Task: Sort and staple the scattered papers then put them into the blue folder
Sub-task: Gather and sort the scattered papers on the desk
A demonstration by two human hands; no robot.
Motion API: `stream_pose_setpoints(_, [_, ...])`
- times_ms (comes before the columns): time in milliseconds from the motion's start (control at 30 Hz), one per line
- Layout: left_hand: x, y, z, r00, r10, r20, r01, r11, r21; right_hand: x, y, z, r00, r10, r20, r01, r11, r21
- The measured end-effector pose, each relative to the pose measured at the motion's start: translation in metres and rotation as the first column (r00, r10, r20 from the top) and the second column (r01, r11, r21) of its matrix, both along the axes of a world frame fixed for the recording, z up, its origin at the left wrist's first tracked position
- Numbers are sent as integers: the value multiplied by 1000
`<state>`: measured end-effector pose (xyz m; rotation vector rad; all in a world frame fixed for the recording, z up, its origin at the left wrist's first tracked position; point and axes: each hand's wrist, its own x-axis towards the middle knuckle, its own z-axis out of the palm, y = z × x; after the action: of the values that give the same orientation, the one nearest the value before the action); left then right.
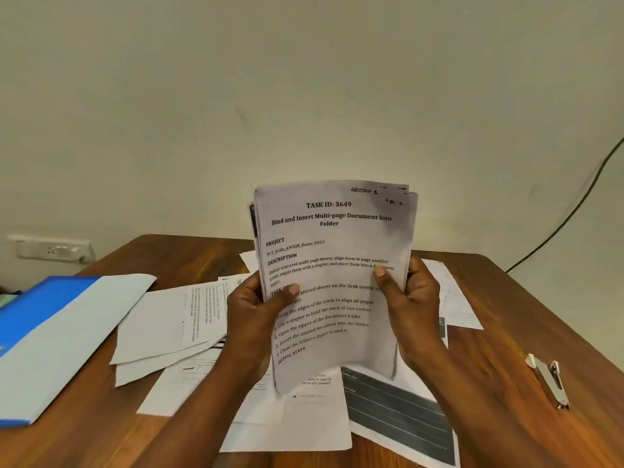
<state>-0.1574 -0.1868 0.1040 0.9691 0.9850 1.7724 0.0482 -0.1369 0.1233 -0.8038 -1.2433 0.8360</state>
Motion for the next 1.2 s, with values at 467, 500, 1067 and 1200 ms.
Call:
stream_pose_setpoints(467, [2, -3, -22, 959, 152, -241, -160, 987, -12, -14, -10, -16, 986, 154, 68, -141, 977, -162])
stream_pose_setpoints(500, [2, -3, -23, 959, 161, -235, -170, 985, -21, -14, -11, -18, 985, 161, 62, -149, 975, -166])
stream_pose_setpoints(1067, [2, -6, -59, 946, 97, -309, -109, 994, -23, -15, -11, -55, 968, 229, 104, -173, 906, -386])
stream_pose_setpoints(1200, [-1, -4, -70, 940, 92, -329, -111, 993, -37, -16, -11, -62, 970, 228, 89, -174, 899, -402])
